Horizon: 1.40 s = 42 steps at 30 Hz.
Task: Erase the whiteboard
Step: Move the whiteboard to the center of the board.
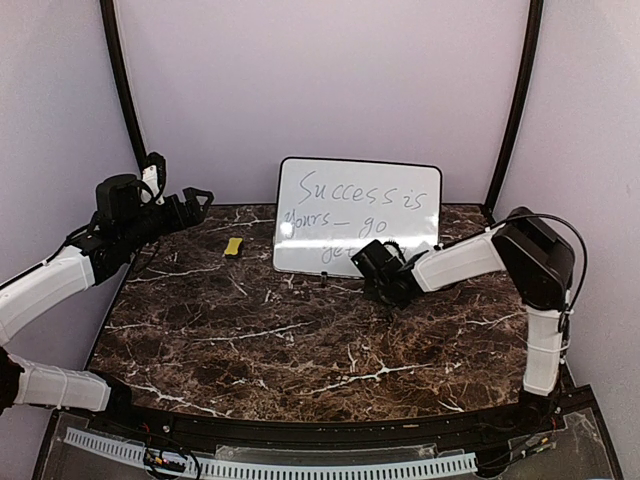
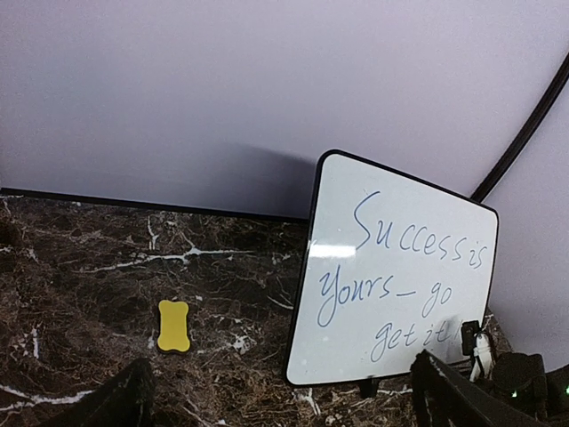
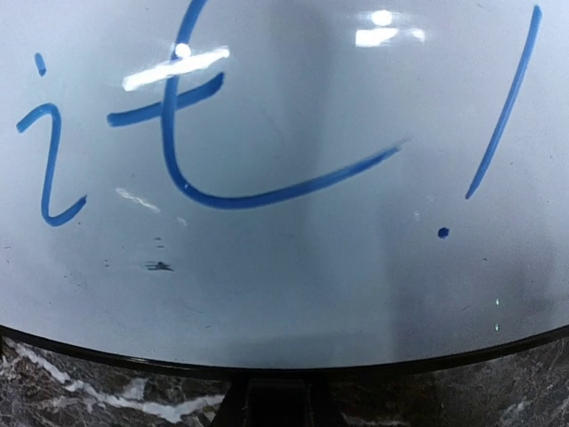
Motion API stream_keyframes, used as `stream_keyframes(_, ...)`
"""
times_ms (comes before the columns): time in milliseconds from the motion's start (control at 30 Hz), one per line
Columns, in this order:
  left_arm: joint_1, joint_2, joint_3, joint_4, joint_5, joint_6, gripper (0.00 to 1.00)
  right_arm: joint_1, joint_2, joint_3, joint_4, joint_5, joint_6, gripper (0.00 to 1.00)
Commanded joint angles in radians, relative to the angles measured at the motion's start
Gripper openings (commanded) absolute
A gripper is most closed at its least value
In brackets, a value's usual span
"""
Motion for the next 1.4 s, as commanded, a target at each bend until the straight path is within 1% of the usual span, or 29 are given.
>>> stream_keyframes(0,0.005,-0.016,-0.011,0.021,-0.003,-0.003,0.99,0.024,-0.076,-0.098,-0.016,0.002,0.101,0.00)
stream_keyframes(67,0.005,-0.008,-0.007,0.005,-0.028,-0.006,0.99,0.038,-0.095,-0.119,-0.035,0.017,0.122,0.00)
stream_keyframes(167,0.005,0.014,0.007,-0.043,-0.131,-0.011,0.99,0.062,-0.104,-0.122,-0.068,0.036,0.138,0.00)
stream_keyframes(233,0.005,0.029,0.019,-0.078,-0.171,-0.011,0.99,0.080,-0.103,-0.121,-0.092,0.044,0.155,0.00)
stream_keyframes(333,0.005,0.034,0.021,-0.081,-0.183,-0.015,0.99,0.100,-0.098,-0.124,-0.088,0.051,0.166,0.00)
stream_keyframes(433,0.005,0.032,0.016,-0.073,-0.181,-0.015,0.99,0.103,-0.081,-0.101,-0.087,0.044,0.148,0.06)
stream_keyframes(467,0.005,0.033,0.015,-0.072,-0.182,-0.015,0.99,0.103,-0.079,-0.097,-0.086,0.042,0.141,0.09)
stream_keyframes(600,0.005,0.038,0.016,-0.076,-0.188,-0.014,0.99,0.111,-0.088,-0.097,-0.077,0.034,0.115,0.26)
stream_keyframes(733,0.005,0.042,0.016,-0.074,-0.185,-0.014,0.99,0.111,-0.108,-0.105,-0.080,0.040,0.092,0.37)
stream_keyframes(833,0.006,0.044,0.016,-0.074,-0.184,-0.014,0.99,0.112,-0.126,-0.112,-0.078,0.016,0.065,0.43)
stream_keyframes(900,0.006,0.047,0.018,-0.074,-0.183,-0.014,0.99,0.115,-0.138,-0.112,-0.076,-0.007,0.033,0.49)
stream_keyframes(967,0.006,0.052,0.017,-0.073,-0.183,-0.014,0.99,0.119,-0.153,-0.112,-0.073,-0.040,-0.008,0.59)
stream_keyframes(1000,0.006,0.053,0.018,-0.074,-0.183,-0.014,0.99,0.121,-0.164,-0.113,-0.072,-0.059,-0.033,0.67)
stream_keyframes(1033,0.006,0.057,0.018,-0.074,-0.183,-0.014,0.99,0.125,-0.181,-0.116,-0.069,-0.078,-0.054,0.72)
stream_keyframes(1100,0.006,0.065,0.018,-0.076,-0.183,-0.014,0.99,0.136,-0.214,-0.131,-0.054,-0.119,-0.101,0.79)
stream_keyframes(1233,0.007,0.077,0.019,-0.075,-0.183,-0.012,0.99,0.165,-0.281,-0.155,-0.033,-0.188,-0.198,0.87)
stream_keyframes(1367,0.008,0.090,0.018,-0.069,-0.167,-0.002,0.99,0.191,-0.341,-0.153,0.025,-0.287,-0.399,0.91)
